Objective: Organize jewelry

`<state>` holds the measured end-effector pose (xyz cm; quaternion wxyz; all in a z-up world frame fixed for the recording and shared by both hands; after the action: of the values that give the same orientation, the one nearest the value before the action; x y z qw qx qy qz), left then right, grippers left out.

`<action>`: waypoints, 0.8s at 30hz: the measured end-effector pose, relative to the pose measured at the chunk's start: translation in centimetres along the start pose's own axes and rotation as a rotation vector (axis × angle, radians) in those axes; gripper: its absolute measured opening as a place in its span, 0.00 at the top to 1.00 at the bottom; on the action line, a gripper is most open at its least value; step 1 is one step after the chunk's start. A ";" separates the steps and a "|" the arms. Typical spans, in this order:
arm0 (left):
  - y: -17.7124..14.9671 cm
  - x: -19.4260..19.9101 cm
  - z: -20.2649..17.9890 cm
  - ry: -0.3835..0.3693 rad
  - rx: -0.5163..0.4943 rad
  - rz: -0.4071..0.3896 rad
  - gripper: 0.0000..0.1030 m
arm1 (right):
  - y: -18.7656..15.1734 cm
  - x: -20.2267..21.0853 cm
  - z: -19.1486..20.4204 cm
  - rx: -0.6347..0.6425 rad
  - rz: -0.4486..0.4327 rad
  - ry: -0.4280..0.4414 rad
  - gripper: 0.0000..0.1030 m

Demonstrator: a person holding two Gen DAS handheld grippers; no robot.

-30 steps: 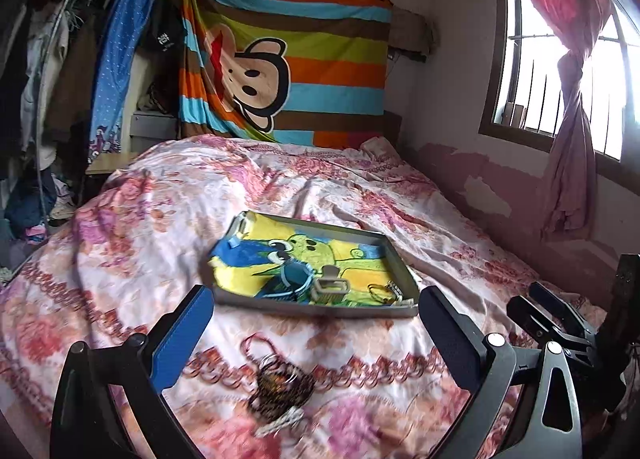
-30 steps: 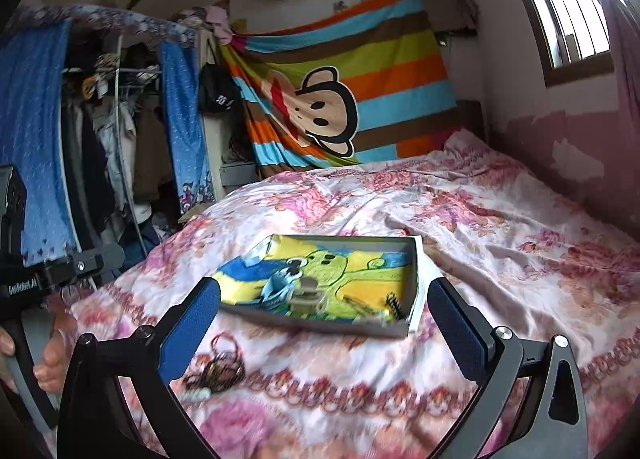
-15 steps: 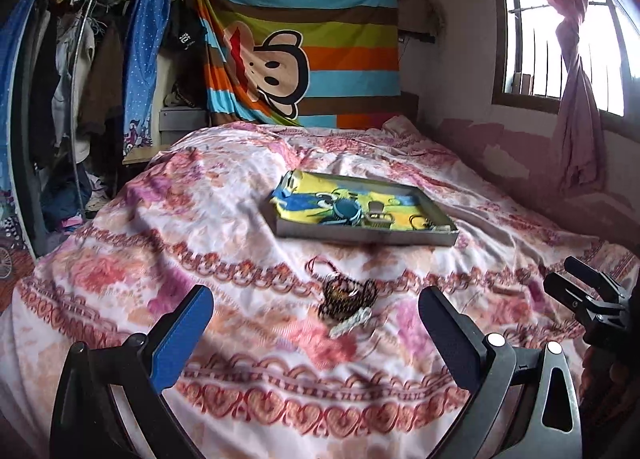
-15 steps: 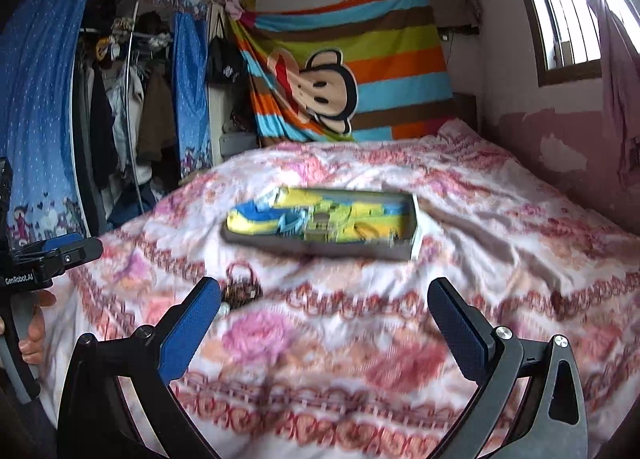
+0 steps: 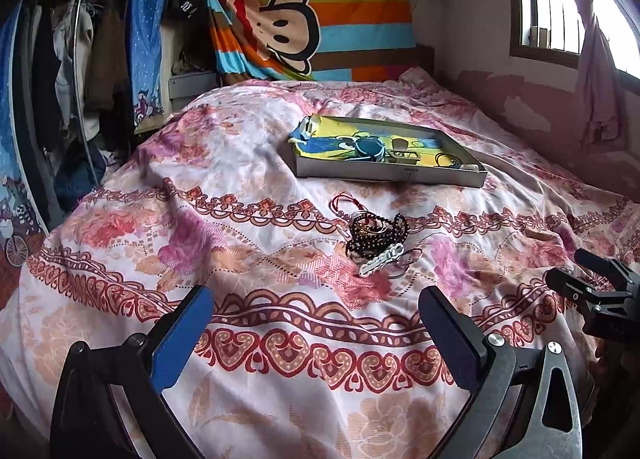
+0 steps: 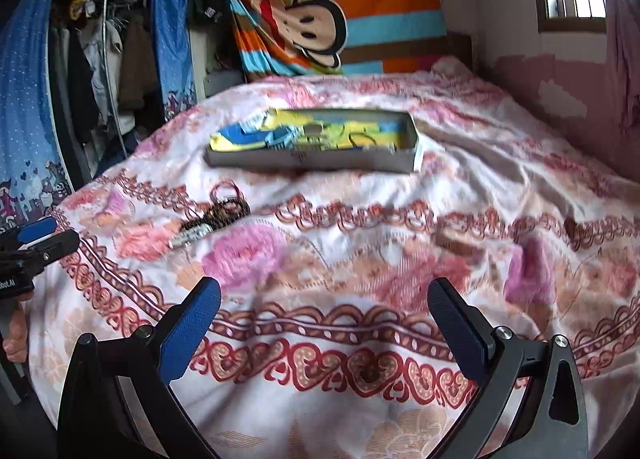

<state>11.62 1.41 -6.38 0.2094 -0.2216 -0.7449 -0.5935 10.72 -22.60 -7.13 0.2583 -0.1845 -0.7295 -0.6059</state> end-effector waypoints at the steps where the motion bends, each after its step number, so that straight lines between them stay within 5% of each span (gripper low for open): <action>1: -0.1 -0.1 0.1 0.002 0.003 0.005 0.00 | -0.2 -0.2 0.0 -0.001 0.009 -0.002 0.01; 24: -0.4 -1.2 0.1 0.008 -0.001 0.029 0.00 | 0.6 -0.7 0.7 0.029 0.011 0.011 0.01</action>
<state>12.37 1.33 -7.35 0.2206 -0.2300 -0.7407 -0.5915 11.56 -21.72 -7.19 0.2684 -0.1815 -0.7358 -0.5947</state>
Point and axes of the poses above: each gripper's, at about its wrist camera, not at the fingertips, and x roughly against the way its jaws point, z to its left, y to its top, the point moved 9 cm from there along -x, roughly the way its jaws point, and after that the axes turned 11 degrees about x, right-handed, at the moved point
